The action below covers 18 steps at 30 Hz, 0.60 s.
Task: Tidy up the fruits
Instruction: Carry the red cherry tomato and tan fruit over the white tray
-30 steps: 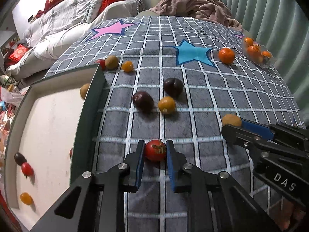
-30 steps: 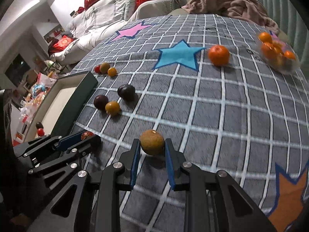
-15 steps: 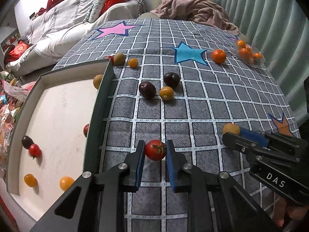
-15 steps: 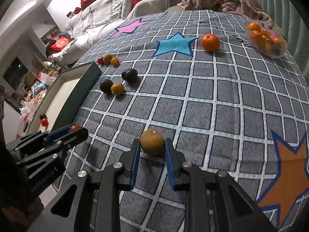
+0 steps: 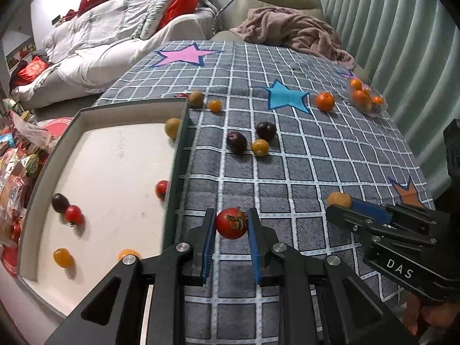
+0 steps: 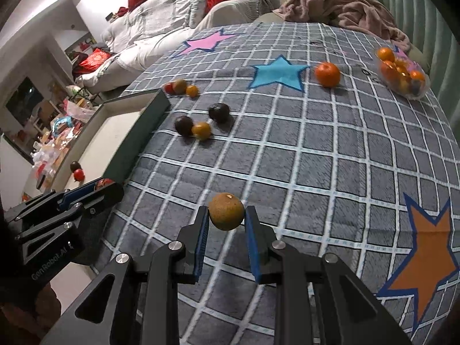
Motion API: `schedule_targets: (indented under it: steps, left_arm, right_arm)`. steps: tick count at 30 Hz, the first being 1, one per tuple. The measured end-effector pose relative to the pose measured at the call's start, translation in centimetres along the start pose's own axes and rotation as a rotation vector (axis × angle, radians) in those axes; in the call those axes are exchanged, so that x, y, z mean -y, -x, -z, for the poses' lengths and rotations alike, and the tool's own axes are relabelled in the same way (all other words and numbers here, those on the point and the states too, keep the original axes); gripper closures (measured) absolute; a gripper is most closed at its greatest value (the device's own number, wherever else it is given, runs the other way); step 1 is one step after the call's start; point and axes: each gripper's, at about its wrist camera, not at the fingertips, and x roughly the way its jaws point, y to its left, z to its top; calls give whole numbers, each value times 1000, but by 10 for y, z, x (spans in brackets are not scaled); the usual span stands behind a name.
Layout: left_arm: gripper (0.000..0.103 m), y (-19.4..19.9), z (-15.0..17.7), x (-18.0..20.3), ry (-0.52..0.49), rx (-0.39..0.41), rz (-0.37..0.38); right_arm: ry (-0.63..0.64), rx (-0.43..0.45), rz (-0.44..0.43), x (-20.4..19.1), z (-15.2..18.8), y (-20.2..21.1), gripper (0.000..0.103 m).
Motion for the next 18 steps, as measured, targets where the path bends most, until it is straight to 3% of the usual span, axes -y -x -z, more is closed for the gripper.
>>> schedule_targets:
  steps: [18]
  left_arm:
    - [80, 18, 19, -105, 176, 38, -78]
  right_arm:
    - [170, -12, -54, -99, -19, -9, 75]
